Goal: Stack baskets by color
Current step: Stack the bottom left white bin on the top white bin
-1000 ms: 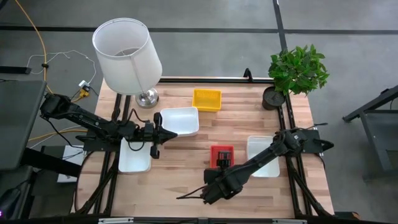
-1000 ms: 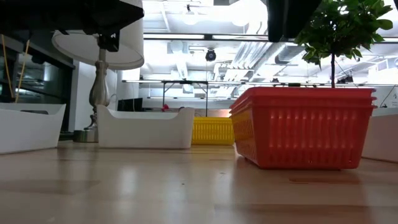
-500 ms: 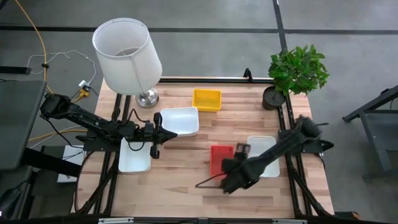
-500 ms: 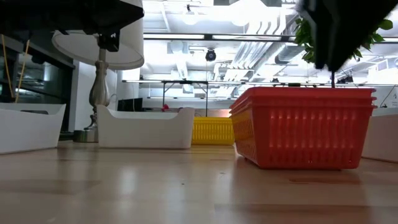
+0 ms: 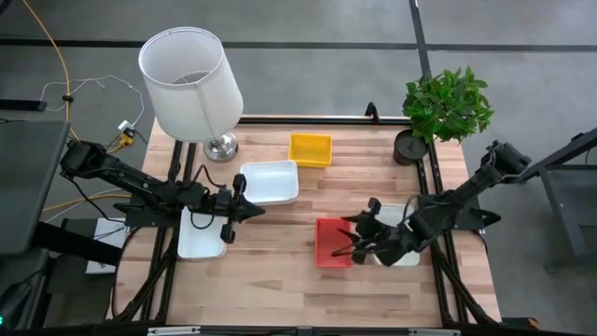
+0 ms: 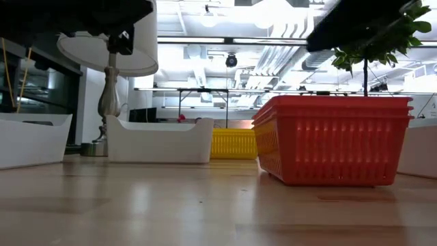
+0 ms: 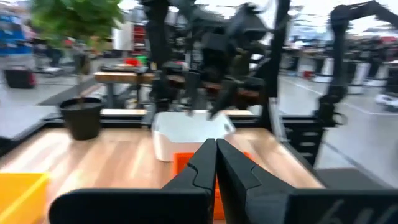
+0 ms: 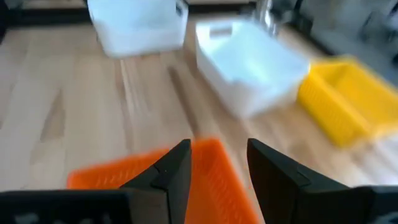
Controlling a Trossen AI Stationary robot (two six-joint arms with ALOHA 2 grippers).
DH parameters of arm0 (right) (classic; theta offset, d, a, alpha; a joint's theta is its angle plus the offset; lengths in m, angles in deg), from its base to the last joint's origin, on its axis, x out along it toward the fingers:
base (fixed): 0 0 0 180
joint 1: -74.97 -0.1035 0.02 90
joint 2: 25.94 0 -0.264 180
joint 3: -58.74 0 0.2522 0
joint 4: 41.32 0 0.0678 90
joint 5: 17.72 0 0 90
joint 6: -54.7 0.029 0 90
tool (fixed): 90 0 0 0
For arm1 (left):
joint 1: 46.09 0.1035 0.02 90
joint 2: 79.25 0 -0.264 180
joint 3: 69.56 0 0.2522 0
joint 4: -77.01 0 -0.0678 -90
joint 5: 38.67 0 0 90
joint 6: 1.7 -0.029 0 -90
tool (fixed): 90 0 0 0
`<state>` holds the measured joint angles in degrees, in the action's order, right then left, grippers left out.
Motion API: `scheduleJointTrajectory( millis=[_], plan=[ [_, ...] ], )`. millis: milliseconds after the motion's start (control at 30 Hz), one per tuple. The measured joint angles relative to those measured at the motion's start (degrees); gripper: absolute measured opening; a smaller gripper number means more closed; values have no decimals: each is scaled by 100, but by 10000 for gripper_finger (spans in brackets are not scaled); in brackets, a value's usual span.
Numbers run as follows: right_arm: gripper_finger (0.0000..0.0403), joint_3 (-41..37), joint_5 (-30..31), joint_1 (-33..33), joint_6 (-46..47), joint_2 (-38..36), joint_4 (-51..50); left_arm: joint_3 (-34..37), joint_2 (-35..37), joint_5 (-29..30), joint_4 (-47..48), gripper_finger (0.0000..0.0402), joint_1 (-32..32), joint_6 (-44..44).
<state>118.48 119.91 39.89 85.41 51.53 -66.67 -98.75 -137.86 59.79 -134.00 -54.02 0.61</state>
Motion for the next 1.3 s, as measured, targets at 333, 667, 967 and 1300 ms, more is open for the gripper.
scheduleJointTrajectory(
  millis=[333, 667, 967, 1300],
  plan=[
    [142, -1148, -77, 571, -1824, -33, 2943, -56, 0, 39, 46, 8, 0, 185],
    [142, -1168, -101, 881, -2184, -33, 3187, -2095, -135, 323, 3948, 145, -534, 861],
    [142, -1168, 183, 893, -2327, -31, 3311, -4224, -581, 923, 9142, 188, -1428, 3848],
    [142, -1168, 151, 893, -2042, -29, 3307, -3633, -991, 1207, 10128, 184, -2018, 7531]
  ],
)
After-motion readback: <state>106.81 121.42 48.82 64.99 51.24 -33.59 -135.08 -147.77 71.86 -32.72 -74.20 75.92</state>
